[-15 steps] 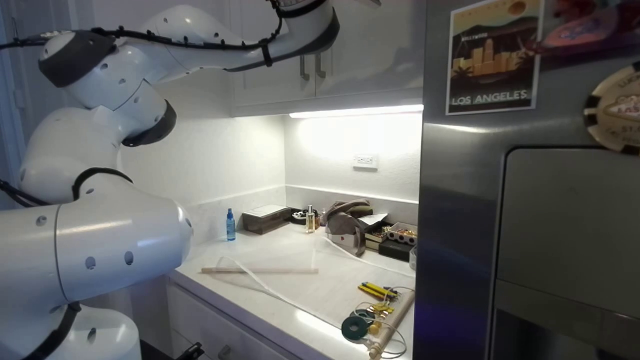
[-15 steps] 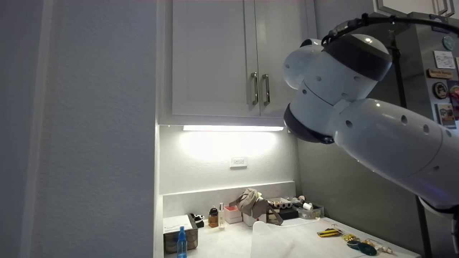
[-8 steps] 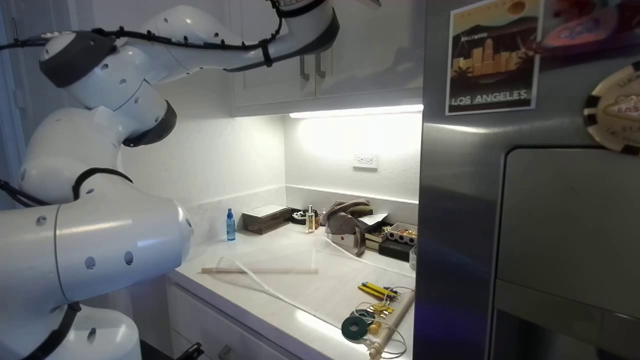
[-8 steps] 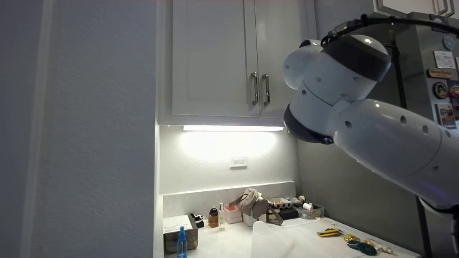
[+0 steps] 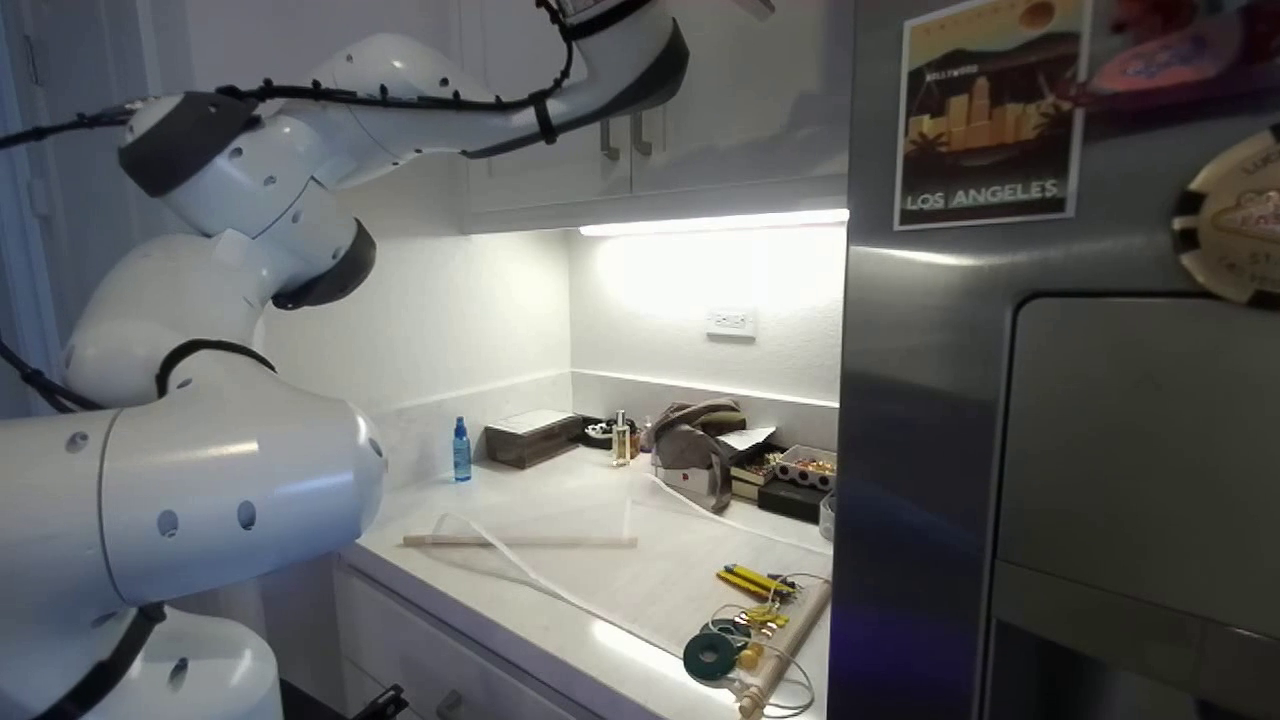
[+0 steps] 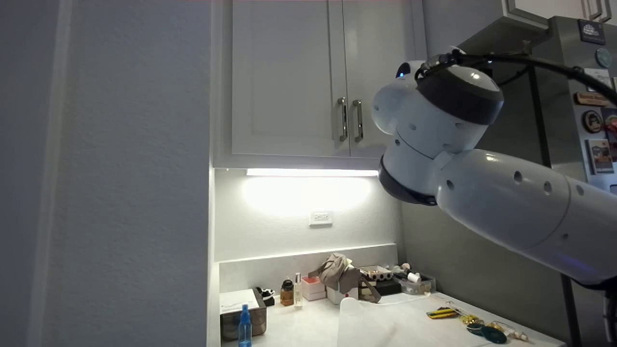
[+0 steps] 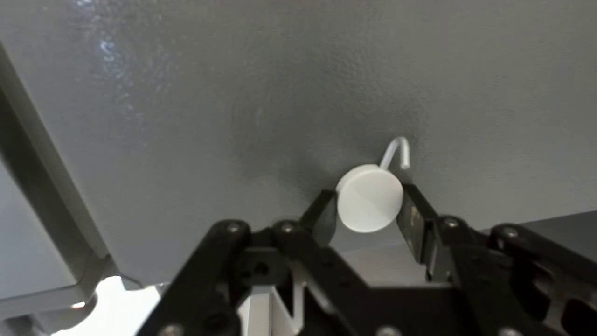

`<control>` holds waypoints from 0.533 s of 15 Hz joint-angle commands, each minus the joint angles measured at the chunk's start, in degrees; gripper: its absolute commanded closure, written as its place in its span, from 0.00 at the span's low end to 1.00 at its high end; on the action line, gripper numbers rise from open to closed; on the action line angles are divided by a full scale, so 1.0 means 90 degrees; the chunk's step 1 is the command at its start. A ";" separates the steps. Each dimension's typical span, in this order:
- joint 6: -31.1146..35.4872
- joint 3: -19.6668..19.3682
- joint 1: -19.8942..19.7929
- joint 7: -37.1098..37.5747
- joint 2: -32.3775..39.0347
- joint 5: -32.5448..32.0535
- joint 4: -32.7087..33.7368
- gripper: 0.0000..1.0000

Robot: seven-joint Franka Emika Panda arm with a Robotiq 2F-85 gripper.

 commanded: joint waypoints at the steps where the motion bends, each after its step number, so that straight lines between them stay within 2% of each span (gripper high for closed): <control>1: 0.0023 -0.0232 -0.0601 -0.0270 -0.0188 -0.0284 0.0154 0.85; 8: 0.0230 -0.0191 -0.0973 -0.0974 -0.0353 -0.0350 0.0187 0.85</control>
